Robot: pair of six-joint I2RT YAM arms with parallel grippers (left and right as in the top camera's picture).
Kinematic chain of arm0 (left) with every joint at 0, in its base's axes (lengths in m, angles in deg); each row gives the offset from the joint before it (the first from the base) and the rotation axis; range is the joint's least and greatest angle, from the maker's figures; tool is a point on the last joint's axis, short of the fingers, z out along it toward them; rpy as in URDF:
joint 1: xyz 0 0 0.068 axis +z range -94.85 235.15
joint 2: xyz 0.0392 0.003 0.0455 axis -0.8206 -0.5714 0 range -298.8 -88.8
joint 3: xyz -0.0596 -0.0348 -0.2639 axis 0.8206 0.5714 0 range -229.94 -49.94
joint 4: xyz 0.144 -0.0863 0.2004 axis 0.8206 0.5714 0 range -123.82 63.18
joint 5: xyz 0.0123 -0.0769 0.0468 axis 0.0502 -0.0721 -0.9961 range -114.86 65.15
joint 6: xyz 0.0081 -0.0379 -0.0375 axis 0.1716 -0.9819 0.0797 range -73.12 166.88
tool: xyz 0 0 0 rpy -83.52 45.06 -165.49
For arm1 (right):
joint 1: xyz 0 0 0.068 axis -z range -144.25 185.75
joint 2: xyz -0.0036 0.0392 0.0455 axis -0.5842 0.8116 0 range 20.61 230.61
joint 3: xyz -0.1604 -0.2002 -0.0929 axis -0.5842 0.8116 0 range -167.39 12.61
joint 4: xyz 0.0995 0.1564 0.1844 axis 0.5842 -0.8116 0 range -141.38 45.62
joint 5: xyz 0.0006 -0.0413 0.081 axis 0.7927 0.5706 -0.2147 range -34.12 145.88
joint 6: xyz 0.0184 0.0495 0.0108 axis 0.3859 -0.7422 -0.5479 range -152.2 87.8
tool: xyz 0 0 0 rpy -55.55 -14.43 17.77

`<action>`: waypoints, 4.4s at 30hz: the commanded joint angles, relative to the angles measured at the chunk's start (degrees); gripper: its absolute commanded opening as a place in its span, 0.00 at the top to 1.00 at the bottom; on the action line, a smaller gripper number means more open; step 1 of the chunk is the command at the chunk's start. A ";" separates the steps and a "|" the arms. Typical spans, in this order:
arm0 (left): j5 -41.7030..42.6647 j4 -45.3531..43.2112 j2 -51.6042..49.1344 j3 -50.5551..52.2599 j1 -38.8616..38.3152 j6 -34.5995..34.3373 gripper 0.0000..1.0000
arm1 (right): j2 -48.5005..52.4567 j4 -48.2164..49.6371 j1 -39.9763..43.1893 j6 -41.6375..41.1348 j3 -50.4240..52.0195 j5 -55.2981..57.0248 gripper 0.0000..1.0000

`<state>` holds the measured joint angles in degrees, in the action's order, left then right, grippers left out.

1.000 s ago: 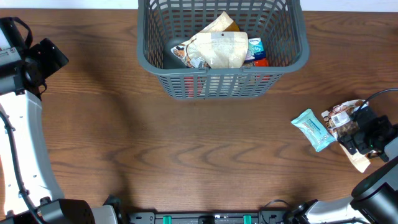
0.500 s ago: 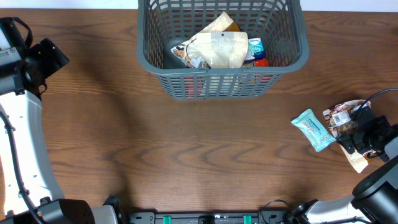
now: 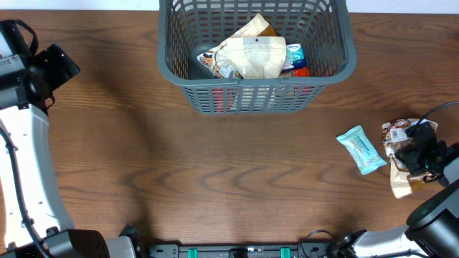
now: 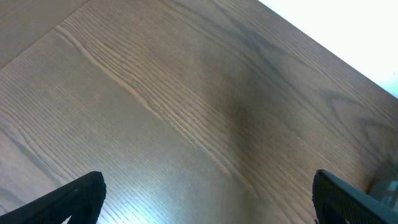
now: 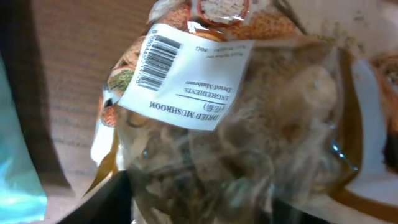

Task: Pack container
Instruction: 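Grasp the clear dried-mushroom bag with the right gripper, then carry the mushroom bag into the basket and open the right gripper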

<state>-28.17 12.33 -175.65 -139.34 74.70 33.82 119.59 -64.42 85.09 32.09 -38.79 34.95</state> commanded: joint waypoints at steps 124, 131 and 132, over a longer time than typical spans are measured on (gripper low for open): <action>1.22 -1.14 -0.13 -0.39 -10.38 5.55 0.01 | 12.13 -35.21 -58.25 -58.84 -55.17 3.15 0.99; 1.20 -1.22 -0.13 -0.39 -10.38 5.55 0.01 | 11.76 -37.00 -58.27 -58.86 -55.28 8.02 0.98; 1.20 -1.22 -0.13 -0.39 -10.38 5.57 0.01 | 11.63 -36.92 -58.27 -58.86 -55.43 7.67 0.98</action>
<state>-26.72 10.99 -175.67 -139.34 64.43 38.34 131.83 -101.20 26.27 -27.93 -93.19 40.48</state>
